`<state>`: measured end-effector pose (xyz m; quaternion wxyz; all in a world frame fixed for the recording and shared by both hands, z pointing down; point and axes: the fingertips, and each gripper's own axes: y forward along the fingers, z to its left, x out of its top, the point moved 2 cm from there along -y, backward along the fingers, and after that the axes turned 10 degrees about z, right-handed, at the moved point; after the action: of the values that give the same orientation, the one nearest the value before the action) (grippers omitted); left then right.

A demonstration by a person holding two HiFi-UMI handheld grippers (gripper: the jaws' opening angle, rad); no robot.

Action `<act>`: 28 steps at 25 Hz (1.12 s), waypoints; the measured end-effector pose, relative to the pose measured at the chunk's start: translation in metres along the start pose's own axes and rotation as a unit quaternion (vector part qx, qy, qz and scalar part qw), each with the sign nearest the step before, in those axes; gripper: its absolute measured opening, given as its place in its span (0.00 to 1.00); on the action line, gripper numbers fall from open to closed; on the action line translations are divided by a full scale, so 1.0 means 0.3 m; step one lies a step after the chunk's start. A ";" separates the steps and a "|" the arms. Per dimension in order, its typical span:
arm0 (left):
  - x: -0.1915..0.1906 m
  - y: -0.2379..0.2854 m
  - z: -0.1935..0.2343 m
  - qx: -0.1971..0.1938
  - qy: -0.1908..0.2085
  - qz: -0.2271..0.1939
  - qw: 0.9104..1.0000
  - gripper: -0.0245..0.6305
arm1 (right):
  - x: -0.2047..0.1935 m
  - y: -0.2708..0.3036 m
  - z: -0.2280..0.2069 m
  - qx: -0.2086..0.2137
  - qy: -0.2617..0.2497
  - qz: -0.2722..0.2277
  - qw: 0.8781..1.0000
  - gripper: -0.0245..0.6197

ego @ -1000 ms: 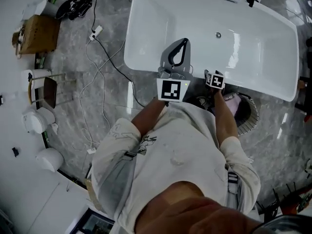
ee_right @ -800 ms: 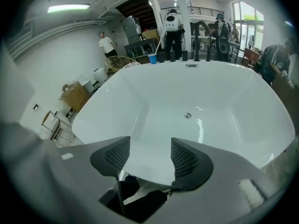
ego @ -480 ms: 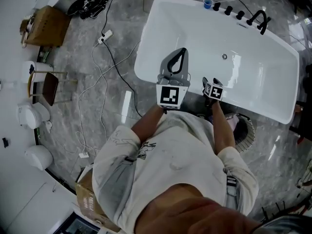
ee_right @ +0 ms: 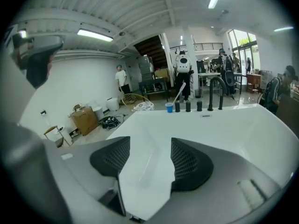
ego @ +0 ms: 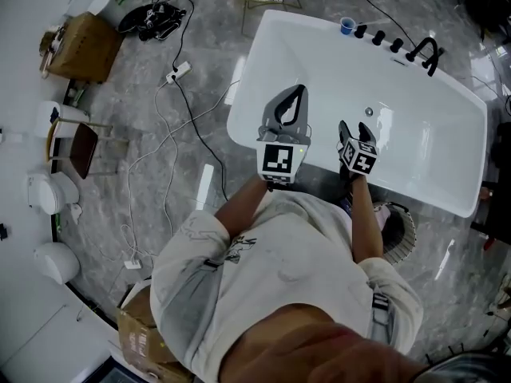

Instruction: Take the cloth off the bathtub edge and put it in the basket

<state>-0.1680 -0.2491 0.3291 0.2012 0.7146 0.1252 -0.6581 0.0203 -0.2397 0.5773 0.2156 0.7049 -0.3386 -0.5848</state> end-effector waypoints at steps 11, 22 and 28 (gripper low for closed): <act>0.058 -0.006 0.058 0.015 -0.007 0.007 1.000 0.04 | 0.455 -0.350 0.196 0.024 -0.083 -0.162 0.983 0.46; 0.176 -0.040 0.115 0.036 -0.008 -0.022 0.999 0.04 | 0.702 -0.717 0.334 0.034 -0.128 -0.303 0.944 0.44; 0.206 -0.052 0.107 0.033 -0.008 -0.032 0.999 0.04 | 0.716 -0.767 0.380 0.015 -0.171 -0.319 0.932 0.36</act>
<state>-0.1972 -0.2551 0.2643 0.1569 0.7114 0.1249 -0.6736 -0.0200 -0.2301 0.2451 -0.0535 0.6683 -0.1366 -0.7293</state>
